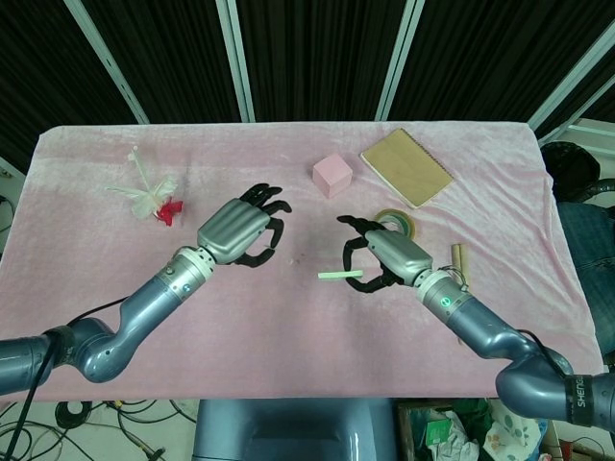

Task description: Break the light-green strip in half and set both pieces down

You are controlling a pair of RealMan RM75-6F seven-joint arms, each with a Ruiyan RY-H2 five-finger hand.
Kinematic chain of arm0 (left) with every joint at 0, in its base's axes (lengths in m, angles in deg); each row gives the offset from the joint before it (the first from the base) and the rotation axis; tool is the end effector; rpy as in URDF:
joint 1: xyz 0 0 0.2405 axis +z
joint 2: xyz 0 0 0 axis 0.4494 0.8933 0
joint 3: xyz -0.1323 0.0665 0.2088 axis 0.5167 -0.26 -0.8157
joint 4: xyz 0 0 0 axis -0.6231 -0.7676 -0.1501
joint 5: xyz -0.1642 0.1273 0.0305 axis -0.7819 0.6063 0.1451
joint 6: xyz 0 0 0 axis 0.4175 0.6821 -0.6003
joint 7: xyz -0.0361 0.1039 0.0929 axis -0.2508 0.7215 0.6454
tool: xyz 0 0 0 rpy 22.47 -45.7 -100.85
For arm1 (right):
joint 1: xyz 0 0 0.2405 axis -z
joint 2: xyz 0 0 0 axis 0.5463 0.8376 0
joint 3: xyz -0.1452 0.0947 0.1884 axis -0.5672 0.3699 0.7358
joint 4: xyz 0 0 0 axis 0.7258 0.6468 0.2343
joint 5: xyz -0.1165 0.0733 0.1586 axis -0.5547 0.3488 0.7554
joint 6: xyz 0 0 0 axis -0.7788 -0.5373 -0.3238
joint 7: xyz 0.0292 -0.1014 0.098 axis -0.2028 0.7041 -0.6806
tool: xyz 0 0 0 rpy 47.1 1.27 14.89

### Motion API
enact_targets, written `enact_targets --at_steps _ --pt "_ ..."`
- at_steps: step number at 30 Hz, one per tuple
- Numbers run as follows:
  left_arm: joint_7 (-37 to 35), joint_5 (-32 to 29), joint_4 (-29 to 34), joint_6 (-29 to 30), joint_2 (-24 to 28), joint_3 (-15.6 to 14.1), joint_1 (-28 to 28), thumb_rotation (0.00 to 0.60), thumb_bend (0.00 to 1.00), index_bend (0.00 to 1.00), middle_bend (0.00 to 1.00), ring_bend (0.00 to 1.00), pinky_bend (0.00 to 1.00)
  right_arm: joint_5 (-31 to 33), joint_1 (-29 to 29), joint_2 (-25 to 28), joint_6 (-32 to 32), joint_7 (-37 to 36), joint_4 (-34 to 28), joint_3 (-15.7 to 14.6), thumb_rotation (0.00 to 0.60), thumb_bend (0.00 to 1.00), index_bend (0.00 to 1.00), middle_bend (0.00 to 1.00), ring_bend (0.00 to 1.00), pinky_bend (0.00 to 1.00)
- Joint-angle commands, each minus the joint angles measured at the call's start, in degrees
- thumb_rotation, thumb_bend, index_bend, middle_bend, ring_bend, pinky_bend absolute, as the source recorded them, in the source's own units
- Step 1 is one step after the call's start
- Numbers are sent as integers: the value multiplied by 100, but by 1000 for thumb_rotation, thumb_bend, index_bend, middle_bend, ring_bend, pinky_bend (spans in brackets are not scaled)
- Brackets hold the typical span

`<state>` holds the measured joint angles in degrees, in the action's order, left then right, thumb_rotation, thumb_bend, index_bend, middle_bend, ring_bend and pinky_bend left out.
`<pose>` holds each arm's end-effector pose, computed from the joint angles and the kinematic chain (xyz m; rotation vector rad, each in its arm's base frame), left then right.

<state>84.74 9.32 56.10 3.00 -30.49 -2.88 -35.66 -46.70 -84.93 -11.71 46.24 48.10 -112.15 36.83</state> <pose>-0.0247 0.3707 0.0756 -2.0886 -0.8540 -1.0677 -0.0745 -0.3492 0.1121 1.8958 -1.5077 1.0880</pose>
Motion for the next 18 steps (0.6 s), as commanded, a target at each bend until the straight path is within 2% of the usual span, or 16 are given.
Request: enact_targets --at_steps 1,9,13,18 --pt "-74 58 -38 18 83 -50 96 600 506 654 203 0 0 -22 52 13 -2 -30 49 -37 600 611 781 0 0 46" --pt "-629 589 -185 119 191 -307 605 600 506 653 201 0 0 -73 207 -186 -293 338 380 -334 600 587 781 0 0 46" --pt "-1027 1050 -541 148 -118 -577 897 600 506 653 200 0 0 63 236 -608 -609 828 640 -605 600 567 780 0 0 46" --pt "-1539 1583 -1102 264 -683 -737 1109 600 506 653 197 0 0 413 199 -1231 -762 1139 1004 -781 600 566 781 0 0 46"
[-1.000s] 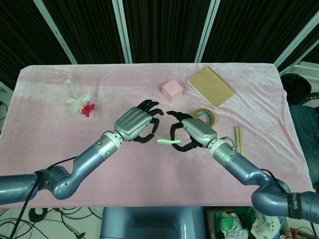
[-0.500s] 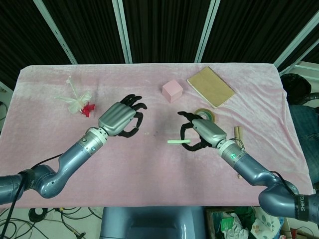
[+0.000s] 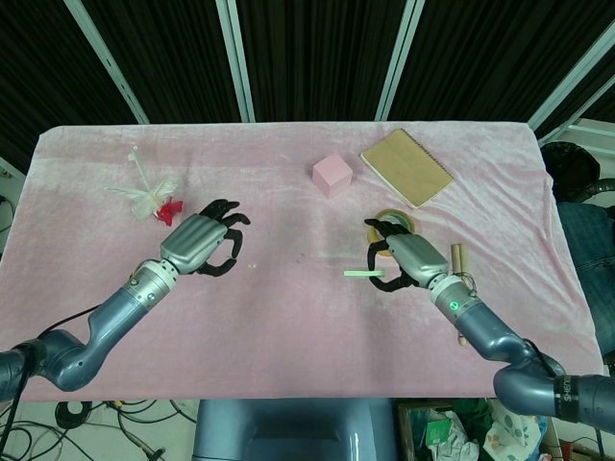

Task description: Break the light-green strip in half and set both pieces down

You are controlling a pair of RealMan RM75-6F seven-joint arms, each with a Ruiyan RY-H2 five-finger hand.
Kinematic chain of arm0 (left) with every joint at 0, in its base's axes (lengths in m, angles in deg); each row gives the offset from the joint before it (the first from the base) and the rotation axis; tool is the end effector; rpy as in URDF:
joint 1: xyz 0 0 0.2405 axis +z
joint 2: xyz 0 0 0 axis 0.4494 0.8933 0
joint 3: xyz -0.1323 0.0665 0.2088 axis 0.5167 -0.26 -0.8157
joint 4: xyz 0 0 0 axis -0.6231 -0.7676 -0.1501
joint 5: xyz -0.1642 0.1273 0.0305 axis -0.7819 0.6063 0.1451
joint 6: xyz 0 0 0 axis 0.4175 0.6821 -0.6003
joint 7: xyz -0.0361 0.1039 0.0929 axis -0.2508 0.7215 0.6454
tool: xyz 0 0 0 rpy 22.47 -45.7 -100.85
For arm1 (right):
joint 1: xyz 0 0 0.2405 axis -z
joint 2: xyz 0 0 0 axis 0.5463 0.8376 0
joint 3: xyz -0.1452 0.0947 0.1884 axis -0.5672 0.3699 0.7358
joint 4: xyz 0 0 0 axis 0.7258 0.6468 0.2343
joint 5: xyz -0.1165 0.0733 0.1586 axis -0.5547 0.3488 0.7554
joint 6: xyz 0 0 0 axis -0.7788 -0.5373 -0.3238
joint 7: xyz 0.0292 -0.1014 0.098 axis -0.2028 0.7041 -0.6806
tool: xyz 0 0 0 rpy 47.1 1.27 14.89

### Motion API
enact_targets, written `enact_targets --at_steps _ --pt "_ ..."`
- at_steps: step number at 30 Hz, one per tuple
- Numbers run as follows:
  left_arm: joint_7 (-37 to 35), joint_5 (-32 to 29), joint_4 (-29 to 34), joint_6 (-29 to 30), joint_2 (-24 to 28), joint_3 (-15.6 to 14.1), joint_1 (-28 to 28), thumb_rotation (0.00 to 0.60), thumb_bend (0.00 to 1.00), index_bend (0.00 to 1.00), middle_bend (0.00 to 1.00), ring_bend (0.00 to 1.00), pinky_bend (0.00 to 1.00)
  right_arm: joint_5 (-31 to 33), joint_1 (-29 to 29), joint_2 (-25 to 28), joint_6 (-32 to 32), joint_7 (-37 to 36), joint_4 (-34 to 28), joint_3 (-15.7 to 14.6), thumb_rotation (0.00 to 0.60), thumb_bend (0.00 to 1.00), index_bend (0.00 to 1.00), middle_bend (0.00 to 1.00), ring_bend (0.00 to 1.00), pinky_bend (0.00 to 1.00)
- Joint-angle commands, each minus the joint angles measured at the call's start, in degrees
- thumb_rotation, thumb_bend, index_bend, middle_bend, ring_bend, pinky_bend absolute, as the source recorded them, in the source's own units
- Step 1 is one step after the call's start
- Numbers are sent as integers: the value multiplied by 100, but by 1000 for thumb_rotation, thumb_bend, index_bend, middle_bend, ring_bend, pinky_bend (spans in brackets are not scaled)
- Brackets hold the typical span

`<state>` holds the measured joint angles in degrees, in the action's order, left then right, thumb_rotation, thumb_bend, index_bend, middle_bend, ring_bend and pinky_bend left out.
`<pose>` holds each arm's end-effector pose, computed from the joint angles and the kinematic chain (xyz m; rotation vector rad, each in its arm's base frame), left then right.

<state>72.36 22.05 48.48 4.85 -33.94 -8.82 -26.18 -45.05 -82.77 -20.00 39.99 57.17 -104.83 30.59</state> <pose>-0.1076 0.3615 0.0578 -2.0453 -0.9947 -1.0143 -0.1263 -0.3542 0.0802 1.8329 -1.4164 0.9697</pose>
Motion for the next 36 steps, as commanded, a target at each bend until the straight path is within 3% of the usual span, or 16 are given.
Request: enact_targets --at_steps 1,16,24,28,31,34,36 --pt "-321 404 -438 69 -427 -188 171 600 506 653 196 0 0 285 -27 -512 -137 278 345 -189 600 565 781 0 0 46" --pt "-319 858 -1663 -37 -1719 -471 275 600 503 642 180 0 0 305 110 -2109 -729 625 1215 -341 600 554 775 0 0 46" --pt "-88 743 -1961 -83 -2025 -402 294 600 489 578 180 0 0 359 142 -2419 -734 821 1505 -377 600 503 704 0 0 46" --pt "74 612 -1963 -264 -2013 -415 266 600 437 456 170 0 0 483 144 -2478 -673 918 1514 -405 600 379 524 0 0 46" --pt "302 414 -1881 -455 -1935 -404 227 600 281 276 137 0 0 601 103 -2453 -568 1062 1448 -420 600 226 318 0 0 46" --pt "544 192 -1747 -525 -1853 -349 209 600 158 140 105 0 0 746 51 -2388 -532 1262 1382 -426 600 161 145 0 0 46" --pt "626 35 -1643 -518 -1820 -280 214 600 140 112 86 0 0 840 44 -2359 -548 1308 1319 -395 600 137 71 0 0 46"
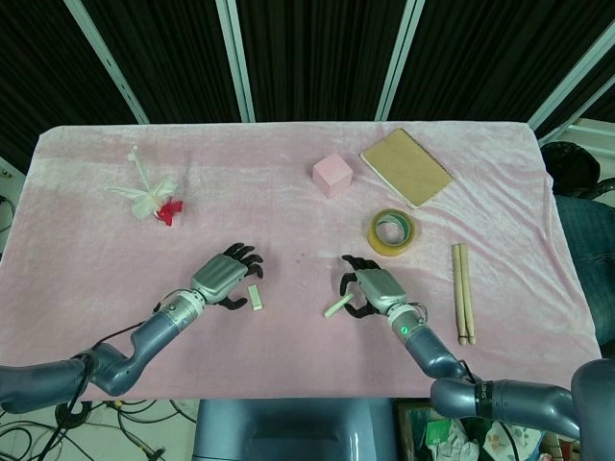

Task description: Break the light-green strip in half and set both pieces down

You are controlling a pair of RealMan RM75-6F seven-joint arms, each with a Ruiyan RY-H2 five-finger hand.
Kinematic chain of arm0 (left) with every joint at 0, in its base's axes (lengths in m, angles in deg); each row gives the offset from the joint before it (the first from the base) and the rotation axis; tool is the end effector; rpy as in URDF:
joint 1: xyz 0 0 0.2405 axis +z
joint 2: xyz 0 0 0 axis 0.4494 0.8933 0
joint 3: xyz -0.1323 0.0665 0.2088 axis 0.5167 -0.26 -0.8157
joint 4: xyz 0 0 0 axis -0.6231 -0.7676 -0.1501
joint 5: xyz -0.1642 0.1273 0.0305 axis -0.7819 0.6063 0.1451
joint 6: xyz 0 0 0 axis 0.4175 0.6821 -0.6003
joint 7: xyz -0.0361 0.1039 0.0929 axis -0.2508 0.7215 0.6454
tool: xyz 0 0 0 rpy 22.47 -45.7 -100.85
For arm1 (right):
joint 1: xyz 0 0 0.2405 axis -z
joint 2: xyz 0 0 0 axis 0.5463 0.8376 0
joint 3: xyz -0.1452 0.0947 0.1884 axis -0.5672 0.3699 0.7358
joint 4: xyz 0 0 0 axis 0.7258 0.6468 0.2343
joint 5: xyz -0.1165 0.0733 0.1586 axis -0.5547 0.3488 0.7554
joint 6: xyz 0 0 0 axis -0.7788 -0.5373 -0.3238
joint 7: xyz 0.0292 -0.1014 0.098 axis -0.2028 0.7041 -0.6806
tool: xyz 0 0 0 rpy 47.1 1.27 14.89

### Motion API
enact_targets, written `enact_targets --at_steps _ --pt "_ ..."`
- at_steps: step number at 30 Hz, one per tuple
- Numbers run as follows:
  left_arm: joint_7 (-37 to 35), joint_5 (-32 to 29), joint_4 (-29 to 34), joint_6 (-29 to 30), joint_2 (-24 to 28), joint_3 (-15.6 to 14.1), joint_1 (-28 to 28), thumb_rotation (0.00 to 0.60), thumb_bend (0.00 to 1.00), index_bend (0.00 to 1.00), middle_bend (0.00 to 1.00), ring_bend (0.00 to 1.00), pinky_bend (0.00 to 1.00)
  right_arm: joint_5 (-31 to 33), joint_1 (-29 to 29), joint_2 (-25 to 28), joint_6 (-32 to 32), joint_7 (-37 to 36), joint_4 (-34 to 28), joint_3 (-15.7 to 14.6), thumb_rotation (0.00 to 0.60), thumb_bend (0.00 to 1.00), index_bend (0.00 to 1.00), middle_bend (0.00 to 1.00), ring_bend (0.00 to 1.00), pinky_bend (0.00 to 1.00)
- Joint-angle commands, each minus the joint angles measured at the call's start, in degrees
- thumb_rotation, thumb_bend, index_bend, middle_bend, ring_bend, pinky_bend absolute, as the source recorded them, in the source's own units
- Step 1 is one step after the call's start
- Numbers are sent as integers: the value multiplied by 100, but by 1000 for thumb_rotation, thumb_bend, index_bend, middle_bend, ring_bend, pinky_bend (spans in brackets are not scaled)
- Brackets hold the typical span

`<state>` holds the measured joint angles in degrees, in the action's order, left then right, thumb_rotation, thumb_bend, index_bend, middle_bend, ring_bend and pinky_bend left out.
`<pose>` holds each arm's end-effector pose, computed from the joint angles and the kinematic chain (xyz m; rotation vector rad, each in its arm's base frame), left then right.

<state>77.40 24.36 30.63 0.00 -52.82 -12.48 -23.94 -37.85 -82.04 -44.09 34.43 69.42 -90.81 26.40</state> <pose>-0.1487 0.3491 -0.0441 -2.1632 -0.9845 -0.8078 -0.1481 -0.3350 -0.0376 1.8257 -1.4669 0.8475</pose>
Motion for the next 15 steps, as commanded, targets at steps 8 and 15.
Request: enact_targets --at_steps 8,15 --pt "286 -466 678 103 466 385 -42 600 137 109 62 0 0 367 79 419 -219 30 -339 260 600 120 2 0 0 46" --pt "304 -467 1350 488 1168 796 -12 600 138 134 65 0 0 -86 548 1473 -667 -323 -756 450 600 120 0 0 0 46"
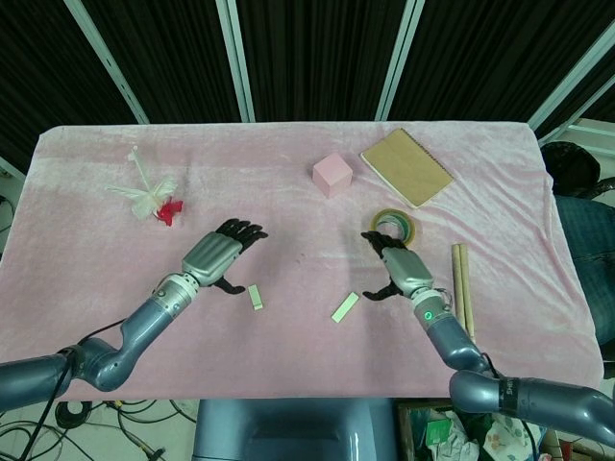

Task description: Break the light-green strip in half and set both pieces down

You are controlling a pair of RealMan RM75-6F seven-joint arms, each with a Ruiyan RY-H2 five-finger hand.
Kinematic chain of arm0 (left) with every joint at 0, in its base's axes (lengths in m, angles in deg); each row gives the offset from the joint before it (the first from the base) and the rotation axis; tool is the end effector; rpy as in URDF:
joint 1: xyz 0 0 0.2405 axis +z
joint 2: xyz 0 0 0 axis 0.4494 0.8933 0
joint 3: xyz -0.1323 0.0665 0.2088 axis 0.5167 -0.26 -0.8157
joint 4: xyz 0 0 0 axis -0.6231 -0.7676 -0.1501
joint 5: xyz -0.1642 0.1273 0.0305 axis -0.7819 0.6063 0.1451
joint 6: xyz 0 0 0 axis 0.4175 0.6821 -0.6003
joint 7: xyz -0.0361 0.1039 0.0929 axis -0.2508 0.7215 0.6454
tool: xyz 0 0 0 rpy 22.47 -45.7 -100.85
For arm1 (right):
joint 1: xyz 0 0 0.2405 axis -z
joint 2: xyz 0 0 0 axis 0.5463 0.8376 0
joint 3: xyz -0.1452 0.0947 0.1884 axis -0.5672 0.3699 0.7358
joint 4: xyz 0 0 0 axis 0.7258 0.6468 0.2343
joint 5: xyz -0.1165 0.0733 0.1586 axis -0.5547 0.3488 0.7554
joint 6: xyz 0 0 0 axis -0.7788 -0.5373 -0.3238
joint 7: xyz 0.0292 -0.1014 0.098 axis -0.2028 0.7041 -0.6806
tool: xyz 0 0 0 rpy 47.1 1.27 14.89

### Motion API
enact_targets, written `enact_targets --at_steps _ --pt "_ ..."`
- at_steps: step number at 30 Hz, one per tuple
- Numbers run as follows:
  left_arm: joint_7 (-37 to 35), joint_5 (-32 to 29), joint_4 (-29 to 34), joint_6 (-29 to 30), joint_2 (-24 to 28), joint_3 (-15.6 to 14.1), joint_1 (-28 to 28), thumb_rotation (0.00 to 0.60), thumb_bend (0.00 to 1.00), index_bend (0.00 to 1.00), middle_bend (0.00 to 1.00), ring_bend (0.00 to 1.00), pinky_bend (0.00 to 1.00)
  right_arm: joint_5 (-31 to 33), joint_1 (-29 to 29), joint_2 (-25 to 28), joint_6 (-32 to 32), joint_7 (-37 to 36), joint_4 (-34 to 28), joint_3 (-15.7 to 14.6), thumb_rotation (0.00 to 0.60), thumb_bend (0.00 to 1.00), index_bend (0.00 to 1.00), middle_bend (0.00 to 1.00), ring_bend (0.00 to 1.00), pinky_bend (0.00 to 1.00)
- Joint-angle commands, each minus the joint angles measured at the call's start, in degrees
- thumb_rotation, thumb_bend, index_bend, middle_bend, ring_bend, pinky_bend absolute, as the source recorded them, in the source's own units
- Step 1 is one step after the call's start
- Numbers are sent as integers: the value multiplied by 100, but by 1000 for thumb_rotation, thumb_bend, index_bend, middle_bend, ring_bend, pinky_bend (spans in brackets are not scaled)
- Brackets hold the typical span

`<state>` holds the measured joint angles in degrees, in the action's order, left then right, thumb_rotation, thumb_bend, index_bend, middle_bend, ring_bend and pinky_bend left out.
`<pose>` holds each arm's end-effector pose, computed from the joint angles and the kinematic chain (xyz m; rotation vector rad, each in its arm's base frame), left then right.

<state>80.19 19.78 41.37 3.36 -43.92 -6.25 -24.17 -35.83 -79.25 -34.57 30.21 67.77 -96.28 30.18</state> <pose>-0.1145 0.3649 0.0134 -2.0369 -0.9746 -0.9657 -0.1613 -0.3553 0.0286 1.6301 -1.4336 0.9373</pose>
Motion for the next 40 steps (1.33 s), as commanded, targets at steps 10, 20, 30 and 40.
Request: enact_targets --at_steps 10,20,30,40 --pt "568 412 1872 1240 1813 217 659 600 145 154 72 0 0 -1798 1383 2232 -922 -865 -472 -302 600 138 0 0 0 46" --pt "1597 1609 2652 3263 2677 -1004 2534 600 146 155 69 0 0 -3296 2998 2272 -2939 -1214 -732 -1002 600 179 0 0 0 46" --pt "283 2395 1753 4653 2158 -1968 4359 600 147 159 65 0 0 -4235 4047 1695 -4167 -531 -668 -1475 600 184 0 0 0 46" --pt "145 2520 1678 4767 2116 -1885 4569 600 152 159 53 0 0 -4390 4294 1599 -4377 -278 -666 -1459 600 183 0 0 0 46"
